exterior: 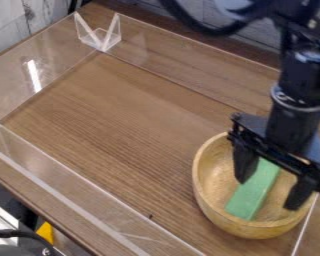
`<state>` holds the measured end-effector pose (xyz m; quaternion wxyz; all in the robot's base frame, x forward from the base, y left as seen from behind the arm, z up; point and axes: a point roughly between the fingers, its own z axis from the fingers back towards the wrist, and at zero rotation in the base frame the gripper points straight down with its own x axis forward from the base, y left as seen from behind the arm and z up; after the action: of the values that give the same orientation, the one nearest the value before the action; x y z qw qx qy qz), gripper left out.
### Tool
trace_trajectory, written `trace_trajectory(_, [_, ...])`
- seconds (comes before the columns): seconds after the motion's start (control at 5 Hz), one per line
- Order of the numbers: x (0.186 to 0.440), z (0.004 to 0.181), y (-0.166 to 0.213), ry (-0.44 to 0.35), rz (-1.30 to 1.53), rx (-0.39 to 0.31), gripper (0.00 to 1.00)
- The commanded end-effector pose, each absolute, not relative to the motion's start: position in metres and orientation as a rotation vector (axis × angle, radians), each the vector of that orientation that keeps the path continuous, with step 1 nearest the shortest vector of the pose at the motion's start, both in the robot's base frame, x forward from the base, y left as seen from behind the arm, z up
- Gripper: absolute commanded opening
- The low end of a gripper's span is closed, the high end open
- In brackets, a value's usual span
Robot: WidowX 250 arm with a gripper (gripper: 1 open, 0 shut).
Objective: Remove the green block from inside the brown bowl and put it on the table
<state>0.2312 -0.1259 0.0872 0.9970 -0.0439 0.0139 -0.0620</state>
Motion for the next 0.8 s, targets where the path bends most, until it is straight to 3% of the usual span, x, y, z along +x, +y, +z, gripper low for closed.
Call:
trace_trajectory(0.0, [0.240,0.092,-0.117,-0.044,-0.126,-0.112,1.00])
trace_trajectory(0.6, [0.251,0.072,-0.116,-0.068,-0.112,-0.124,1.00])
